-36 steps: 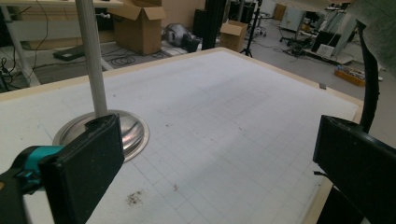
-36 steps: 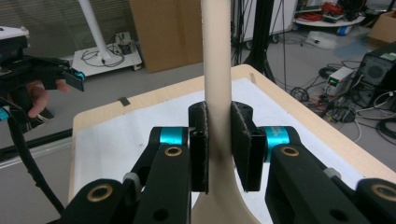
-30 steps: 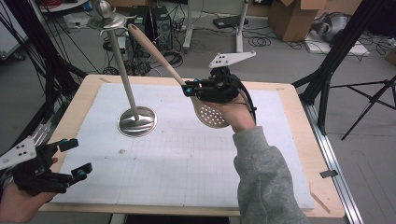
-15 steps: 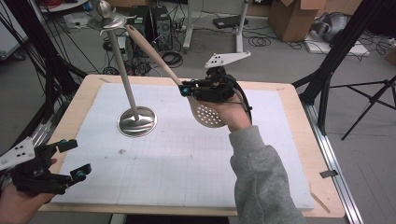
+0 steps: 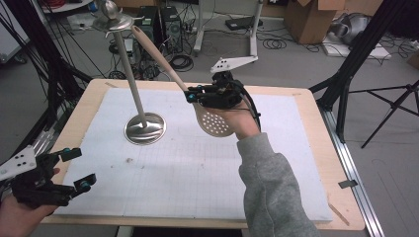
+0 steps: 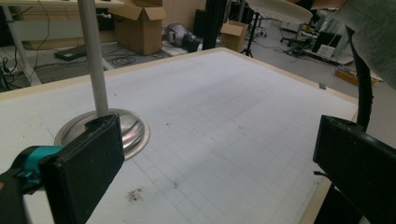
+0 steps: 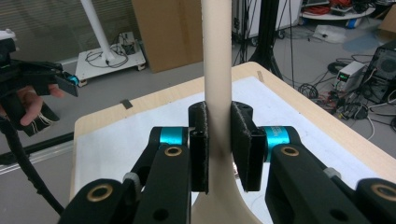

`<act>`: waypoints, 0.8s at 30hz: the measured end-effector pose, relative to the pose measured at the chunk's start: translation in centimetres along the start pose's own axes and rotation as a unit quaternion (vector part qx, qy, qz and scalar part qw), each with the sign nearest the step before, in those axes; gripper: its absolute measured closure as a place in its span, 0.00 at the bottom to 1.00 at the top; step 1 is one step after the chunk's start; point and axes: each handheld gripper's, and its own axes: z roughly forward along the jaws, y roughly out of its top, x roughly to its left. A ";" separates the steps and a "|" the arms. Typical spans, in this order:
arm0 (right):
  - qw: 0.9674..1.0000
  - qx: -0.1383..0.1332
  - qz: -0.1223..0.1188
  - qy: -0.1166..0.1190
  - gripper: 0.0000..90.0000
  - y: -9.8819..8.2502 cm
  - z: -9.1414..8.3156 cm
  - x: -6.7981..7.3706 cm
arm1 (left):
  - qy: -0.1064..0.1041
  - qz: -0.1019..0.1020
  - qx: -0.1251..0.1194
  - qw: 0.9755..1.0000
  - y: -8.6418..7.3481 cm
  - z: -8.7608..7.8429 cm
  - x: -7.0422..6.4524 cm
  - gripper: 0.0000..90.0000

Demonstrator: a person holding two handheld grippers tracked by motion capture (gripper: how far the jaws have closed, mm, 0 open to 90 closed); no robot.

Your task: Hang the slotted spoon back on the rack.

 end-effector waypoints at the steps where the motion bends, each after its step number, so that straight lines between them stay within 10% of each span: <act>1: 1.000 0.000 -0.001 0.002 0.87 0.0 0.1 0.0 | 0.000 0.000 0.000 1.000 0.0 0.0 0.0 0.03; 24: 1.000 0.025 -0.012 -0.011 0.87 -0.2 3.4 0.4 | 0.002 0.001 -0.003 1.000 0.1 -0.3 -0.2 0.03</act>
